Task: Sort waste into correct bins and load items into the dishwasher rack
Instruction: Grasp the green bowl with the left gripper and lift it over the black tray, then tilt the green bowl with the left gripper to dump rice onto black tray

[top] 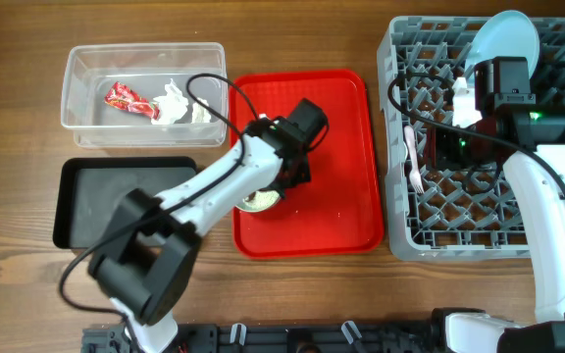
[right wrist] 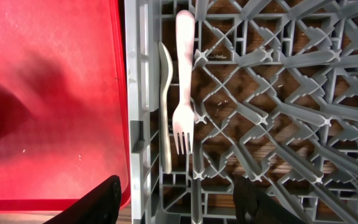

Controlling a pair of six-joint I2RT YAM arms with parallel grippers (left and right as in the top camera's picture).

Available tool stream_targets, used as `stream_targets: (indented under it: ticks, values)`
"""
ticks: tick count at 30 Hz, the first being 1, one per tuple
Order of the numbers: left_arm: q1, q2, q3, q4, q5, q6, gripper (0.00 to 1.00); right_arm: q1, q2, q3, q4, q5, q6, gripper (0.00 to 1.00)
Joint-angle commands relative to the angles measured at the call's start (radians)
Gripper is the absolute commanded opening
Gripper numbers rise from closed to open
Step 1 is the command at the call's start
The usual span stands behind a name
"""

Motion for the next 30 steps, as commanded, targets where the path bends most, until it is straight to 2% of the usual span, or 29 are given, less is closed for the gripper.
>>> stream_targets:
  ticks: [1,5,8,14,20,26,30]
  values:
    - [0.043,-0.121,0.001,-0.043,0.006,0.002,0.04,-0.004,-0.003,0.017,-0.001,0.017,0.015,0.59]
    - [0.106,-0.203,0.001,-0.114,0.006,0.003,0.04,-0.005,-0.003,0.017,0.000,0.017,0.015,0.59]
    - [0.171,-0.250,0.001,-0.150,0.041,0.059,0.04,-0.004,-0.003,0.017,-0.001,0.017,0.014,0.59]
    - [0.418,-0.293,0.001,-0.193,0.277,0.256,0.04,-0.004,-0.003,0.017,-0.001,0.017,0.003,0.58]
    - [0.688,-0.276,-0.005,-0.213,0.619,0.509,0.04,-0.004,-0.003,0.017,-0.001,0.017,0.000,0.58]
    - [0.915,-0.267,-0.106,-0.206,0.905,0.701,0.04,-0.004,-0.003,0.017,-0.001,0.017,0.000,0.57]
    - [1.032,-0.265,-0.195,-0.178,1.038,0.768,0.04,-0.004,-0.003,0.017,-0.001,0.017,0.000,0.57]
